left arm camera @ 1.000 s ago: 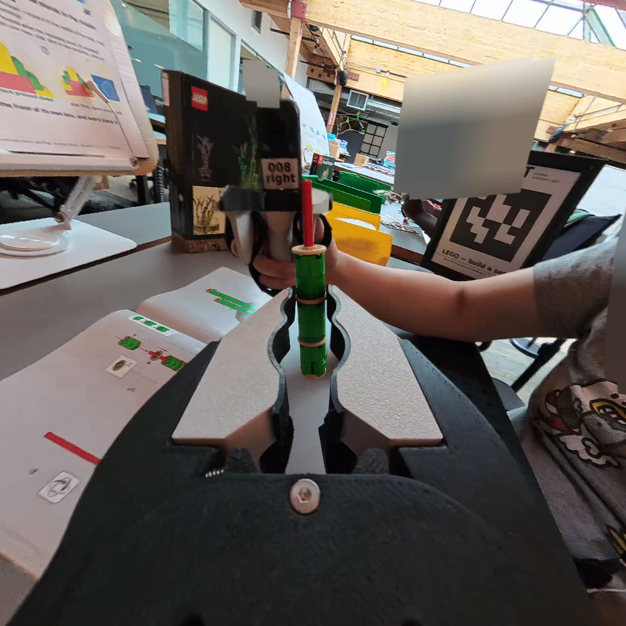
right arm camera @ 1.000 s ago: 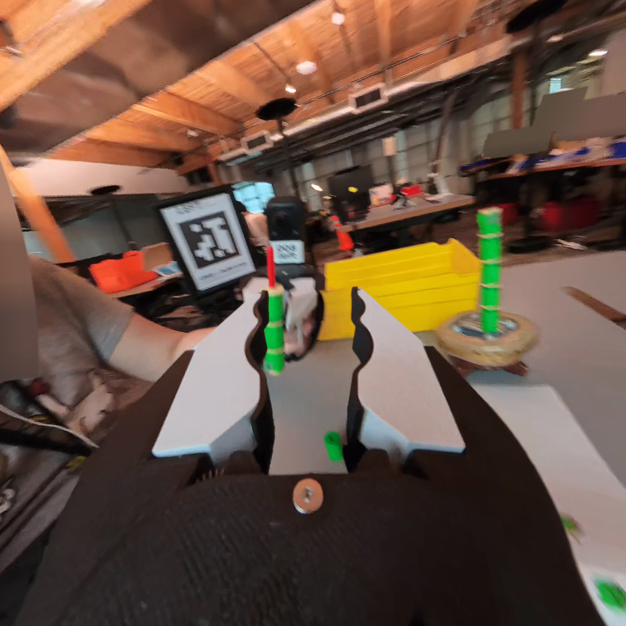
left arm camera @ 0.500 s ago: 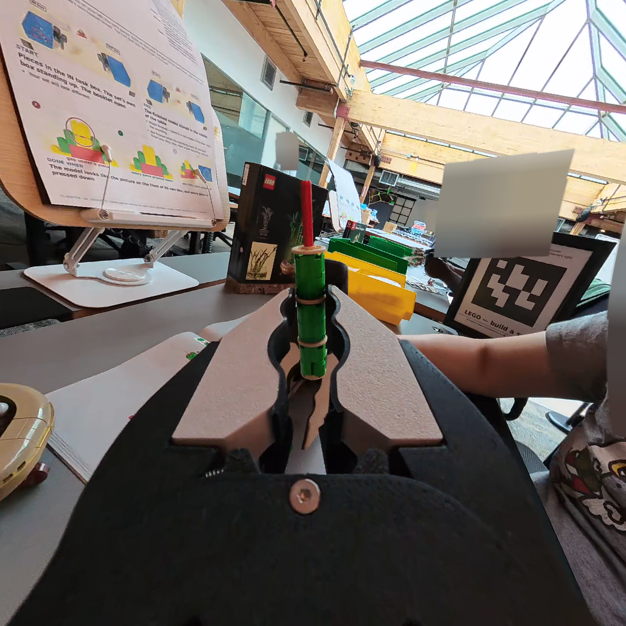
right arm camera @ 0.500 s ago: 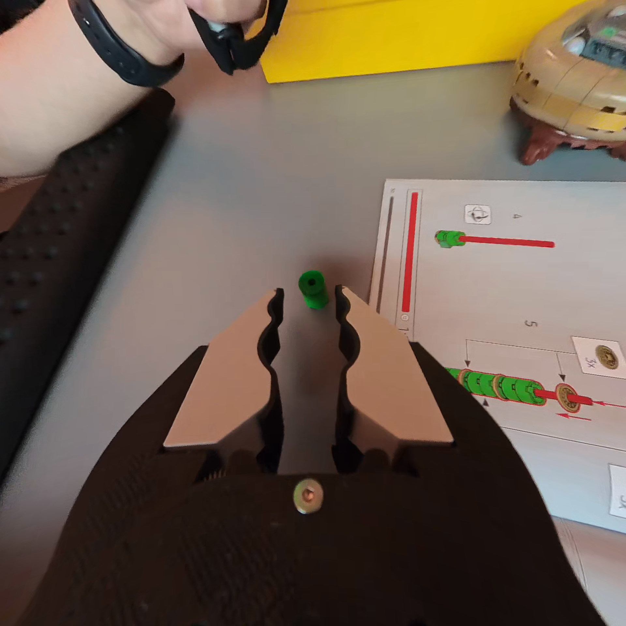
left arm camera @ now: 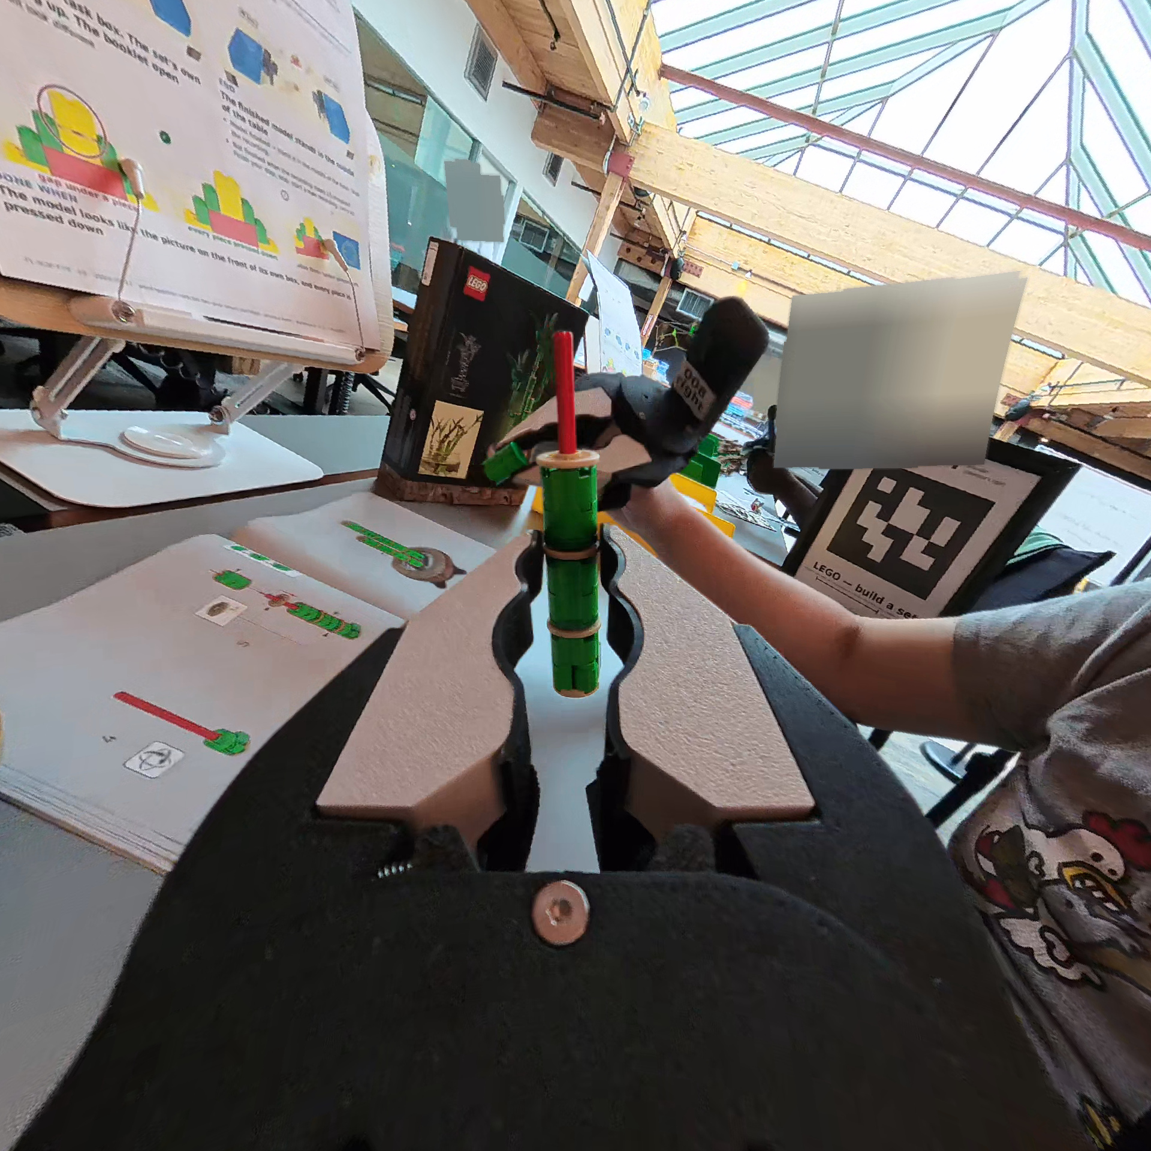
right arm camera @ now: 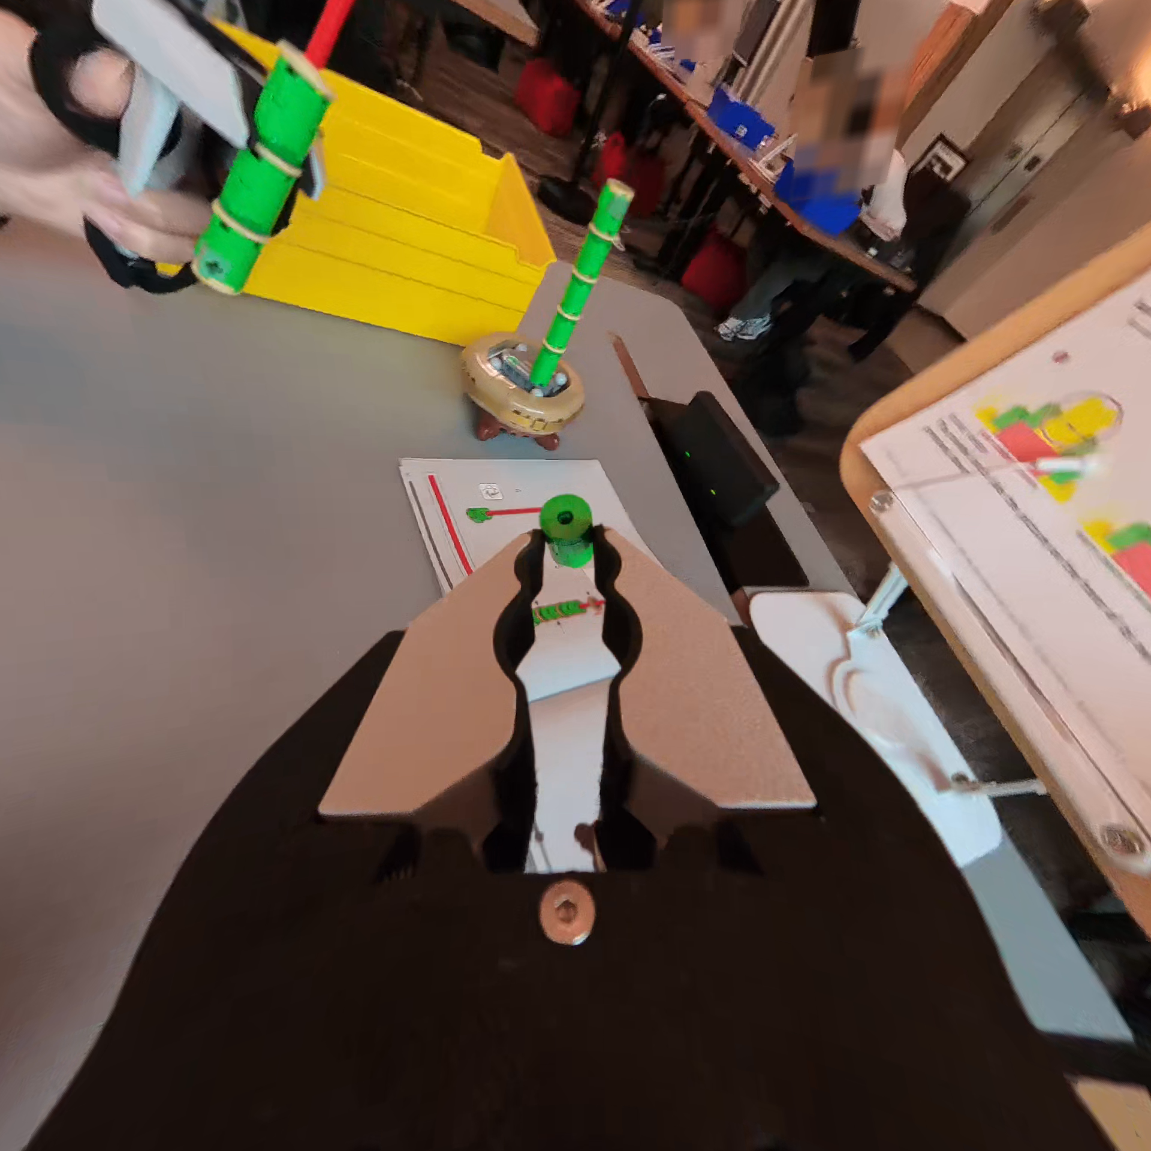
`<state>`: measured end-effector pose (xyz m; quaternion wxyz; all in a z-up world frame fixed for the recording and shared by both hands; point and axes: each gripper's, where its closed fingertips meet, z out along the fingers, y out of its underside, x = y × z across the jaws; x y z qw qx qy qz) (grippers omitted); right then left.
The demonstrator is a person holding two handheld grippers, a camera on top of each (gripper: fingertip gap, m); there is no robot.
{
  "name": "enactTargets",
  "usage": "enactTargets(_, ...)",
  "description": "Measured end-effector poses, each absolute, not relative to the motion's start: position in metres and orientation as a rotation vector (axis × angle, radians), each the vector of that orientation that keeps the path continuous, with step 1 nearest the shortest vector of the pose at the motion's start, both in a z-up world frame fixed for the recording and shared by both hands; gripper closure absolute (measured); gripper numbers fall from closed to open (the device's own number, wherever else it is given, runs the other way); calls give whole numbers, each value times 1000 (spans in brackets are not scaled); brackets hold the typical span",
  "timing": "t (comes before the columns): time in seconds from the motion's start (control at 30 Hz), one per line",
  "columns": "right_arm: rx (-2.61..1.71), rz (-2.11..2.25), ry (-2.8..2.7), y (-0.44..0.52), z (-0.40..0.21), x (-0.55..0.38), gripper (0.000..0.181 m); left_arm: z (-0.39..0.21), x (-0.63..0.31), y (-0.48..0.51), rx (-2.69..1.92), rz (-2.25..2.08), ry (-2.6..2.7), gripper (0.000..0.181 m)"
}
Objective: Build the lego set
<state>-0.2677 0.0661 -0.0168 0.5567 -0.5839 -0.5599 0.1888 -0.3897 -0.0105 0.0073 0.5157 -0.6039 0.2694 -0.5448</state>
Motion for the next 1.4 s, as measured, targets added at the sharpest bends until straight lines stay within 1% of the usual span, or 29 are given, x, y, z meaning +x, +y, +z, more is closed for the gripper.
enactTargets(0.1, -1389, 494, -1220, 75, -11, -253, 167, 5, -386, -12, -1464, -1309, 662, 166)
enactTargets(0.17, -1513, 466, -1196, 92, -36, -248, 167, 4, -385, -12, -1468, -1308, 666, 165)
enactTargets(0.27, -1697, 391, -1267, 115, -96, -252, 167, 3, -384, -12, -1474, -1312, 667, 166)
enactTargets(0.33, -1777, 439, -1278, 120, -122, -262, 167, 1, -383, -12, -1485, -1308, 672, 165)
enactTargets(0.4, -1859, 475, -1266, 123, -134, -266, 167, -1, -383, -11, -1495, -1301, 677, 165)
enactTargets(0.6, -1999, 371, -1309, 124, -157, -254, 167, -1, -382, -12, -1495, -1298, 687, 165)
enactTargets(0.93, -2075, 464, -1281, 104, -162, -262, 167, -4, -380, -12, -1509, -1297, 701, 166)
enactTargets(1.3, -2113, 433, -1371, 73, -163, -272, 167, 0, -386, -11, -1492, -1303, 676, 166)
enactTargets(1.4, -2089, 438, -1383, 72, -150, -272, 167, -1, -386, -10, -1504, -1318, 666, 166)
